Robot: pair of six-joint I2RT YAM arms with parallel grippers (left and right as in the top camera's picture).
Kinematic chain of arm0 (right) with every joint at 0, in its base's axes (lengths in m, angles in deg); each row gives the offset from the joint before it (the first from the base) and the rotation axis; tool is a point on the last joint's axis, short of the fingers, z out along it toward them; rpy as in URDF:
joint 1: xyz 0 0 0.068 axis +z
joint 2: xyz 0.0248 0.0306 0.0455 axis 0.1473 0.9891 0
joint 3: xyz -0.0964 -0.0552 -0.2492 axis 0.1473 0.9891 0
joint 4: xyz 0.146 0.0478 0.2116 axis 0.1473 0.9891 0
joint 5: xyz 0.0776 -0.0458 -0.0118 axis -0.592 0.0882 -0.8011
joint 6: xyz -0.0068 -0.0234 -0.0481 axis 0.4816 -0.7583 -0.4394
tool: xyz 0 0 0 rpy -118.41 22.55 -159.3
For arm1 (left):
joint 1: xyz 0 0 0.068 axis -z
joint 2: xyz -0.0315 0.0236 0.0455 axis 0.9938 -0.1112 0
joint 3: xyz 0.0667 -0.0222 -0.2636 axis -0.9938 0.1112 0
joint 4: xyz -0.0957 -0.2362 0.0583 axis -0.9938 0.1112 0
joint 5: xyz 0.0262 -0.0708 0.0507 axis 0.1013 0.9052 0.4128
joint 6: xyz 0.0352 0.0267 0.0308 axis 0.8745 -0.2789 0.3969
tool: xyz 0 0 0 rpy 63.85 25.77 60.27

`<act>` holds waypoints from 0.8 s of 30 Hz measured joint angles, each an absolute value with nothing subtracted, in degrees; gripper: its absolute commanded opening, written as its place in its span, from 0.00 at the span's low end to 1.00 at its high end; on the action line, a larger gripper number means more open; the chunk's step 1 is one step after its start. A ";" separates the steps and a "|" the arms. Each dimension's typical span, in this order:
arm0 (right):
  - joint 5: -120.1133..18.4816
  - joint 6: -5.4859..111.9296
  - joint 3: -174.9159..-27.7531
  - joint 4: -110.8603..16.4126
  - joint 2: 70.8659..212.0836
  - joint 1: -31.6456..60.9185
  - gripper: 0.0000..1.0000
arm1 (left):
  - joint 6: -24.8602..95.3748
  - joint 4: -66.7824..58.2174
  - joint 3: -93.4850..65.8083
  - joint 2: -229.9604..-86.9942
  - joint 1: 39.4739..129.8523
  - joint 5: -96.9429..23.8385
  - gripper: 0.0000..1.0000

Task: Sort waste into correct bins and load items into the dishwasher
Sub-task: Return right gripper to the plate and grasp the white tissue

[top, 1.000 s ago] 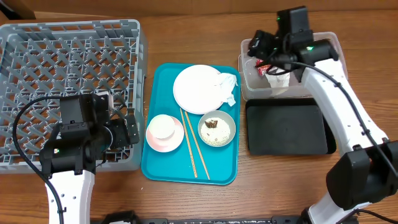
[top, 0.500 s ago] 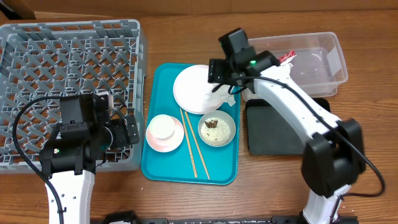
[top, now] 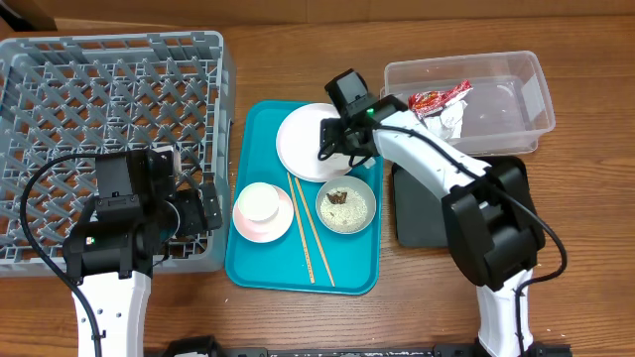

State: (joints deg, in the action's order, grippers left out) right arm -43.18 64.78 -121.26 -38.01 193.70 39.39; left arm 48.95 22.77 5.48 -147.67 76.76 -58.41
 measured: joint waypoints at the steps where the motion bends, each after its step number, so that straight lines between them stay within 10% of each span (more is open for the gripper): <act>1: -43.18 64.78 -121.26 -37.99 194.10 39.67 0.70 | 48.93 22.77 5.48 -147.67 76.76 -58.39 1.00; 14: -43.09 64.65 -121.08 -36.50 196.15 40.39 0.04 | 48.93 22.74 5.42 -147.67 76.76 -58.41 1.00; 24: -45.14 64.83 -122.44 -30.36 196.15 40.31 0.04 | 48.93 22.77 5.40 -147.67 76.76 -58.41 1.00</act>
